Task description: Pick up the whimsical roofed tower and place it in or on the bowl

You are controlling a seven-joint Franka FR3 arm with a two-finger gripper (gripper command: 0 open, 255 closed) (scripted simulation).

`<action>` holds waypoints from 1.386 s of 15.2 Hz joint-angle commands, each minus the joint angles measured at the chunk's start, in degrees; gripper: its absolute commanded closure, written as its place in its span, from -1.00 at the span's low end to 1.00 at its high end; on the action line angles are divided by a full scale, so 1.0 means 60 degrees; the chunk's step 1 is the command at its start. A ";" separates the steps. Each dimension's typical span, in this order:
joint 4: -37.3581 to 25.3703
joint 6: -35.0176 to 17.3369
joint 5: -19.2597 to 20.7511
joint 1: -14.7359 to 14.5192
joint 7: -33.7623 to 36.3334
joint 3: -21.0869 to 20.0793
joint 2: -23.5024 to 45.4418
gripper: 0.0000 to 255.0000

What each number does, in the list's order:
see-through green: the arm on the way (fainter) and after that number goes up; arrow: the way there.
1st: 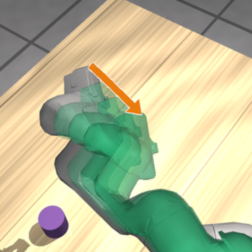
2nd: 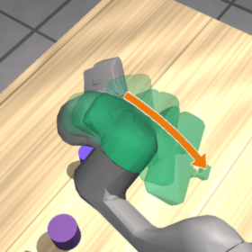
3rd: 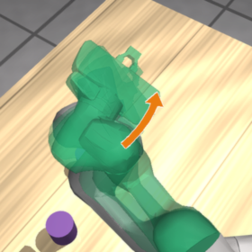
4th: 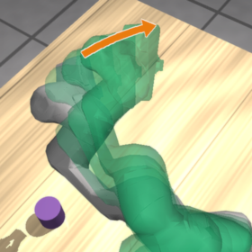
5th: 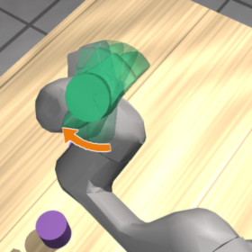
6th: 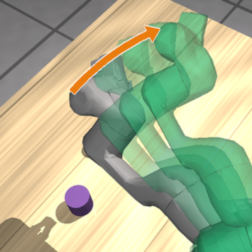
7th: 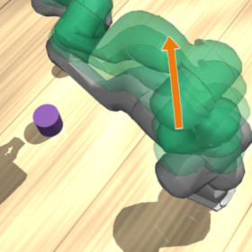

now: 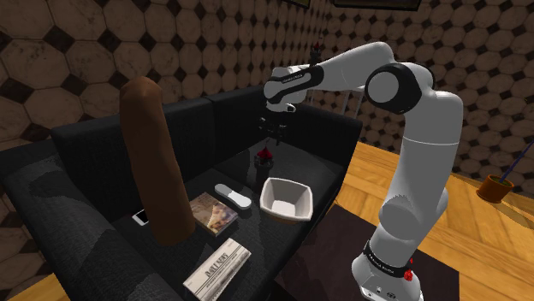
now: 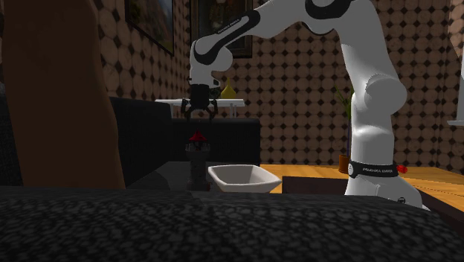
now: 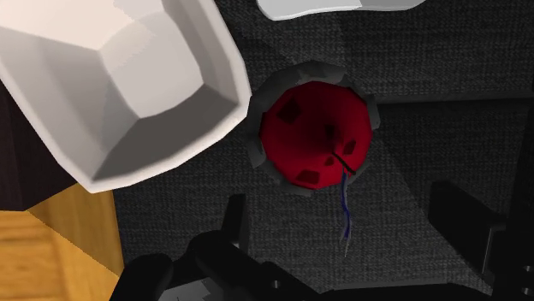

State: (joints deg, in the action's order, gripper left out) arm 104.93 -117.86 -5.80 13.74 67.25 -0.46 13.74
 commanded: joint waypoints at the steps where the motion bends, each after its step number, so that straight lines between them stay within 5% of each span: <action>1: 0.0000 0.0000 0.0000 0.0000 0.0000 0.0000 0.0000 1.00; 10: 0.0001 -0.0001 0.0000 0.0000 0.0000 0.0000 0.0000 1.00; 21: -0.0910 0.1291 0.0051 0.0009 0.0118 0.0012 -0.0385 1.00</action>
State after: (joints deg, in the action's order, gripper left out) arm 100.38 -111.08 -5.53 13.81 67.83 -0.38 11.55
